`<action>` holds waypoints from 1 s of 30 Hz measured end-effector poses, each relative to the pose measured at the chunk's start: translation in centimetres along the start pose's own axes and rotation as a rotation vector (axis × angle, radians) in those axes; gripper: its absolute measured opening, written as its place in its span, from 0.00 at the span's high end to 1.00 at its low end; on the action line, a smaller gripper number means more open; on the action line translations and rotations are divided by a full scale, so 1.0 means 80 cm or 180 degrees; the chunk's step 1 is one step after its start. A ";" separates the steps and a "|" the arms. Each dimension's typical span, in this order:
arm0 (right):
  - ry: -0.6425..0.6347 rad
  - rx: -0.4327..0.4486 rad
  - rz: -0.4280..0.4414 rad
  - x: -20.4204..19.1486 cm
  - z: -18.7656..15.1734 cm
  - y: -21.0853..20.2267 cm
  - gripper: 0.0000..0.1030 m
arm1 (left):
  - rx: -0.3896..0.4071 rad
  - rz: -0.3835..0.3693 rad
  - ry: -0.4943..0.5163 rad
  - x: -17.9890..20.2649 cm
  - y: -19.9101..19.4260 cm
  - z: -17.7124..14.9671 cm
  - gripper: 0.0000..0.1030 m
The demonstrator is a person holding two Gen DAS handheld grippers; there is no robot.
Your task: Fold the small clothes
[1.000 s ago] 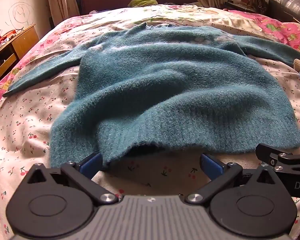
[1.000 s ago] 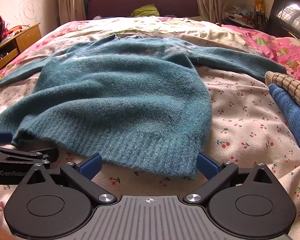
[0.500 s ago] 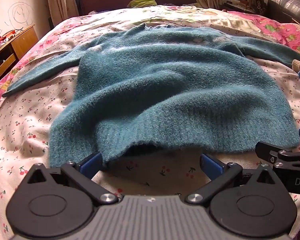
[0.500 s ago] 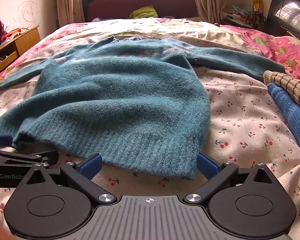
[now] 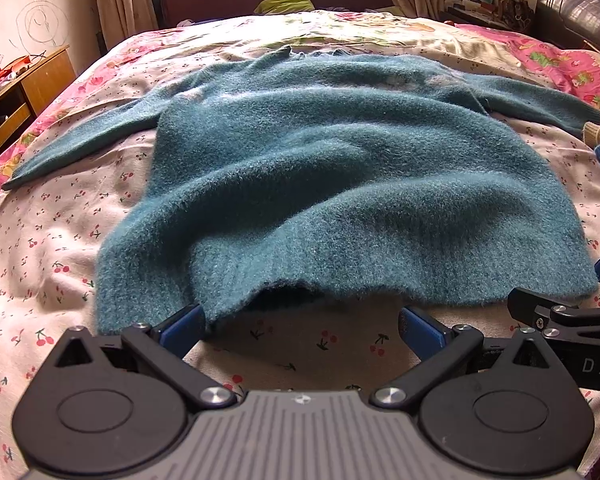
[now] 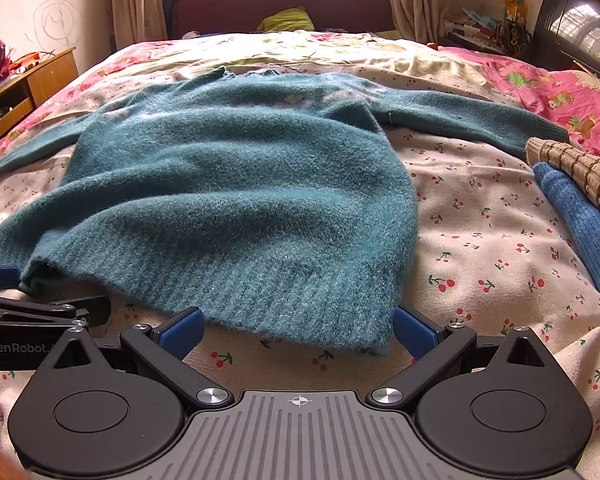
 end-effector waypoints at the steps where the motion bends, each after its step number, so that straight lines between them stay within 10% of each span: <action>1: 0.0001 0.0001 0.0000 0.000 0.000 0.000 0.02 | -0.0004 -0.0003 -0.0001 0.000 0.000 0.000 0.00; 30: -0.0015 -0.0049 0.0005 0.001 -0.005 0.006 0.02 | -0.0039 -0.0002 0.0011 0.003 0.005 -0.008 0.00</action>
Point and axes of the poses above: each gripper's, at about its wrist camera, not at the fingertips, and y roughly the way its jaws point, x to its right, z to its top, the point moved 8 cm from there along y, roughly the way its jaws point, and after that the axes turned 2 degrees about z, right-handed, at the moved point
